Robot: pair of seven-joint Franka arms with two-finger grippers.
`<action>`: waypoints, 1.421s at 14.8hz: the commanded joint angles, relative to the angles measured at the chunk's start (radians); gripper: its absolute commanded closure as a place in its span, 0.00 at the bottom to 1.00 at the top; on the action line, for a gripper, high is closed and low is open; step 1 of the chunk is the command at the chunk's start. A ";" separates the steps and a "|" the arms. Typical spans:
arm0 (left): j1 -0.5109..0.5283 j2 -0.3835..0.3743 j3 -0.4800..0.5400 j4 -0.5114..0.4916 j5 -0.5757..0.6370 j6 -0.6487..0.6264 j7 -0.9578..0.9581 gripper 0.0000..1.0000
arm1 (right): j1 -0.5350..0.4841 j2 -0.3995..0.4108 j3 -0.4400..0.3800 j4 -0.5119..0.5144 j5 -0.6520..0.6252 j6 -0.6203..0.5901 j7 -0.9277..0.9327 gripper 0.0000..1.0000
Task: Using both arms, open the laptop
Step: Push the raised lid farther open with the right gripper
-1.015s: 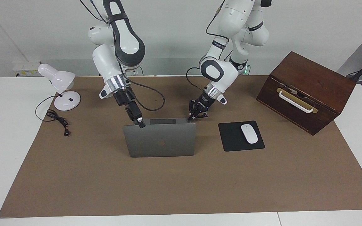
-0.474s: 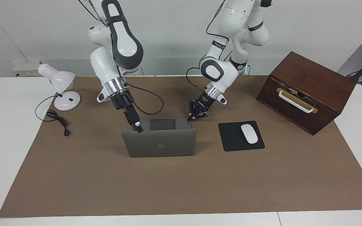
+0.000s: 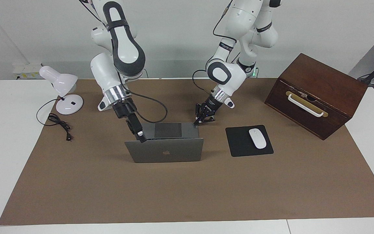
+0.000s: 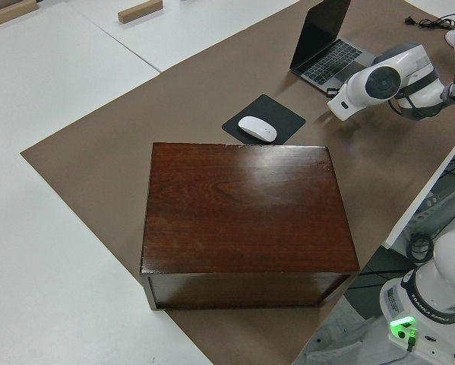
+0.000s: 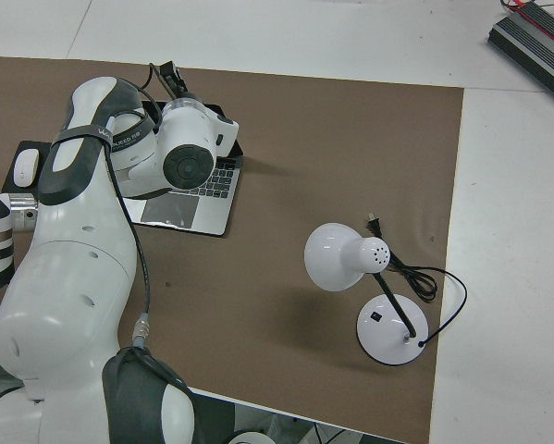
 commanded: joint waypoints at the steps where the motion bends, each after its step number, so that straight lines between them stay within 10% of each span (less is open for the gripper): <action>1: -0.001 0.036 0.000 0.025 -0.029 0.019 0.033 1.00 | -0.020 0.029 0.003 0.048 -0.010 -0.024 -0.032 0.00; 21: 0.001 0.034 0.003 0.028 -0.026 0.020 0.033 1.00 | 0.101 -0.237 0.005 -0.150 -0.010 -0.004 0.017 0.00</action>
